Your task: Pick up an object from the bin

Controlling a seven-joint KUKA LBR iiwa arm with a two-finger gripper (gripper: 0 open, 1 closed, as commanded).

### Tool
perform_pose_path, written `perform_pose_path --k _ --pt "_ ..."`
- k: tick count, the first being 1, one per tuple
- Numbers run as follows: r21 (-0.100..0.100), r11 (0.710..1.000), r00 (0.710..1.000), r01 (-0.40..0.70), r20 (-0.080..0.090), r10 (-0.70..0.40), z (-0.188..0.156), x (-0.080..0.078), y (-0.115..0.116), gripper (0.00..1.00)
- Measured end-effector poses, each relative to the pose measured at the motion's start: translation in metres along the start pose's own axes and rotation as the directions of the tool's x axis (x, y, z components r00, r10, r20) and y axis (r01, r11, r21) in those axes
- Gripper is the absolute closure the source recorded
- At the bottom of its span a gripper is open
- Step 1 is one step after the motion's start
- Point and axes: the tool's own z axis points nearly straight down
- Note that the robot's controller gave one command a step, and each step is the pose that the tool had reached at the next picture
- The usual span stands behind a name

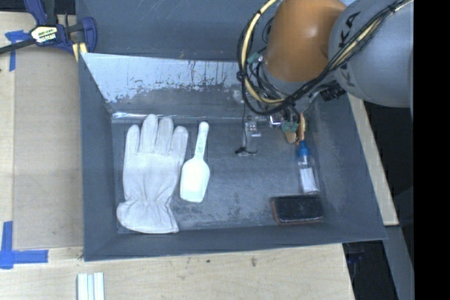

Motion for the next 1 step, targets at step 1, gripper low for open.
perform_pose_path --k 1 --pt "-0.001 0.998 0.998 -0.071 0.004 0.071 0.063 0.0233 -0.0018 0.0"
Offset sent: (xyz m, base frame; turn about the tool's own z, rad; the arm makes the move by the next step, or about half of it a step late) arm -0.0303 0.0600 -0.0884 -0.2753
